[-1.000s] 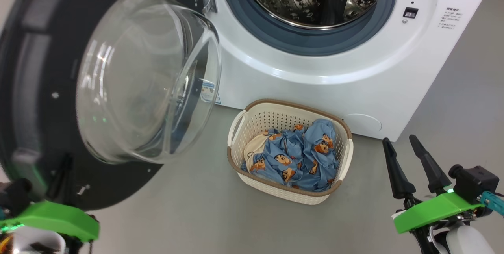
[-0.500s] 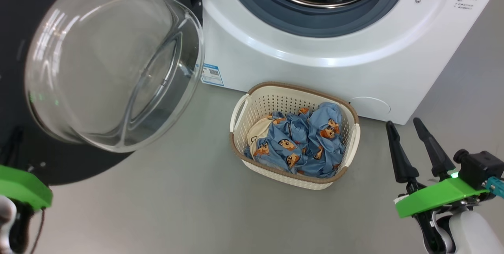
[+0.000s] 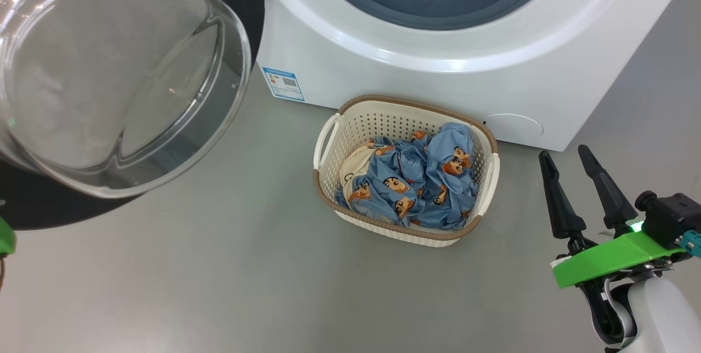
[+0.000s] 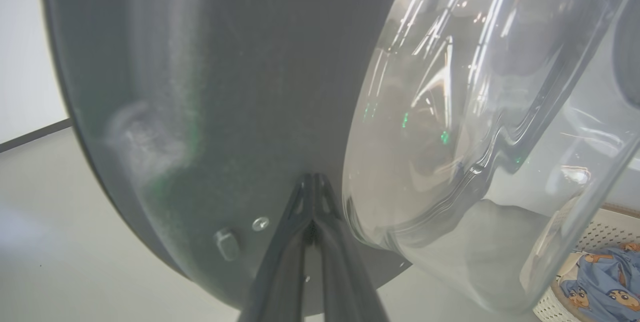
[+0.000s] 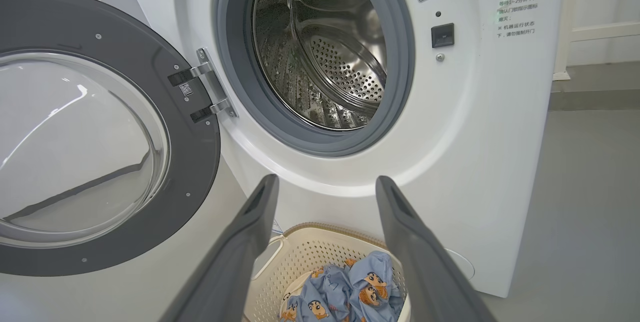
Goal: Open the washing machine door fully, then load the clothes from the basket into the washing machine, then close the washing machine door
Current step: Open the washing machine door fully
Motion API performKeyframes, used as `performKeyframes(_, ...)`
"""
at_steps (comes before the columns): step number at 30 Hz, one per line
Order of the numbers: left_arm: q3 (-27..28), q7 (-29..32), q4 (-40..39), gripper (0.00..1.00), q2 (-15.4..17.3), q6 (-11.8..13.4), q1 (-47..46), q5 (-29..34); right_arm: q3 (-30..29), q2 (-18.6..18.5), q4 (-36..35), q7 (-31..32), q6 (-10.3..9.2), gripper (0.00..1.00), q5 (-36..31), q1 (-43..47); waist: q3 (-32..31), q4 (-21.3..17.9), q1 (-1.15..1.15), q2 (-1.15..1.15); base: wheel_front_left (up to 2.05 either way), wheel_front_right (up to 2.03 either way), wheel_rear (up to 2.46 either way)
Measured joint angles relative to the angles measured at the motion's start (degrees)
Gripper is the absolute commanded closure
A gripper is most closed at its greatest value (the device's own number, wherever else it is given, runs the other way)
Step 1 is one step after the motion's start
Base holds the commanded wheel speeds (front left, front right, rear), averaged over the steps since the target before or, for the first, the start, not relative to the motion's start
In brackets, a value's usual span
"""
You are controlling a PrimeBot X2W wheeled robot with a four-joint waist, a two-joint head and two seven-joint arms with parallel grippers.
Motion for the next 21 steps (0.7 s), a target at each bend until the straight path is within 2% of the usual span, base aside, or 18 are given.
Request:
performKeyframes(11, -1.7, -3.4, 9.0, 1.00, 0.3, -1.8, -4.9, 1.0, 0.5, 0.0, 0.5, 0.0, 0.00, 0.00, 0.0, -0.9, -0.4, -1.3, 0.00, 0.00, 0.00, 0.00, 0.00)
performKeyframes(21, -2.9, -5.5, 13.5, 1.00, 0.1, -3.0, -7.2, 1.0, 0.4, 0.3, 0.6, 0.0, 0.00, 0.00, 0.0, -0.9, -0.6, -1.3, 0.00, 0.00, 0.00, 0.00, 0.00)
